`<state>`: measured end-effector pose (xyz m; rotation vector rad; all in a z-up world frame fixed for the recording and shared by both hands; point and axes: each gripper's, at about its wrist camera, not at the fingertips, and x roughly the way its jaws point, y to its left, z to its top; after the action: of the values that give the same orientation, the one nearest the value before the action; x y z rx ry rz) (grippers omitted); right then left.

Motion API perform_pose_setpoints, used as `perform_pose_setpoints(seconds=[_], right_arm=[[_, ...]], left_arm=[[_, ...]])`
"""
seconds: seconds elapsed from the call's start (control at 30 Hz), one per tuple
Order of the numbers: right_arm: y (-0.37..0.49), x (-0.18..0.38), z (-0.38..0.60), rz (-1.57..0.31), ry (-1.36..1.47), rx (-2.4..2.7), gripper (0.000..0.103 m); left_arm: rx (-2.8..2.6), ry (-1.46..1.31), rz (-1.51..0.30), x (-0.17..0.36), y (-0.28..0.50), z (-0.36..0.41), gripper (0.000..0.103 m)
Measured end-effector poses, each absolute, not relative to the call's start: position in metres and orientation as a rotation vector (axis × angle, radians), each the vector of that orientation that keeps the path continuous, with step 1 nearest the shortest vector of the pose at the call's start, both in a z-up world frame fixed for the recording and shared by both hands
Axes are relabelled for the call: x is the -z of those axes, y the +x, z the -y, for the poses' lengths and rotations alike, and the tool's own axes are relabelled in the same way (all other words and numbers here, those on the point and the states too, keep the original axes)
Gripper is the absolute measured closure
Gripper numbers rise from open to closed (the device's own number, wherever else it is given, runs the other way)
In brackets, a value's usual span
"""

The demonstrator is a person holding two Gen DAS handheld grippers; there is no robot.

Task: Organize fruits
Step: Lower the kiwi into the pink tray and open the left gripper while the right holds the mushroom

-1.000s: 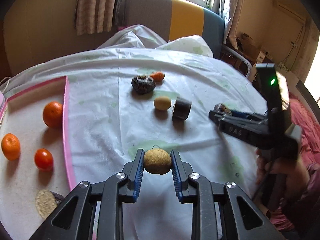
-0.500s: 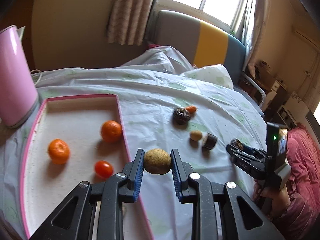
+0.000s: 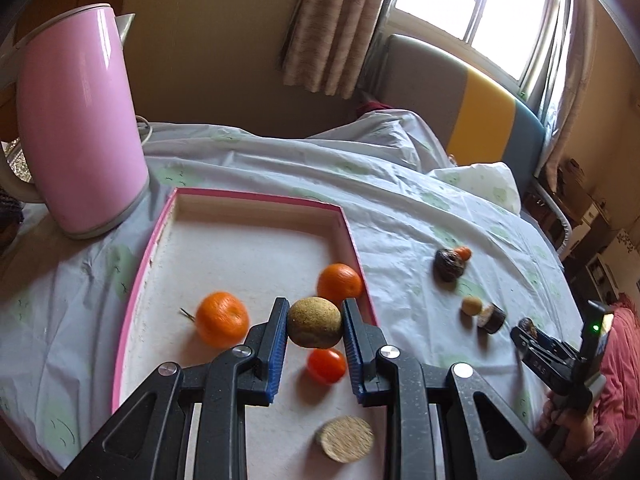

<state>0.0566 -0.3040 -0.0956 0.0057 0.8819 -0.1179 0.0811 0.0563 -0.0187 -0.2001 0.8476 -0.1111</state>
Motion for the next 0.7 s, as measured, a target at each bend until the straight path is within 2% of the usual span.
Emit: perform_pose_setpoints(seconds=[0.37,0.5,0.7], right_arm=[[0.056,0.095,0.304,-0.881,0.008,0.117,0.057],[0.056,0.095,0.304,-0.880,0.009,0.116,0.057],[0.057,0.095,0.304,-0.880,0.009,0.116,0.057]], left_arm=[[0.009,-0.218,-0.856,0.021,0.125,-0.074,0.075],[0.007,-0.243,-0.873,0.024,0.126,-0.079,0.070],[-0.005,-0.218,-0.891,0.028,0.109,-0.077,0.069]])
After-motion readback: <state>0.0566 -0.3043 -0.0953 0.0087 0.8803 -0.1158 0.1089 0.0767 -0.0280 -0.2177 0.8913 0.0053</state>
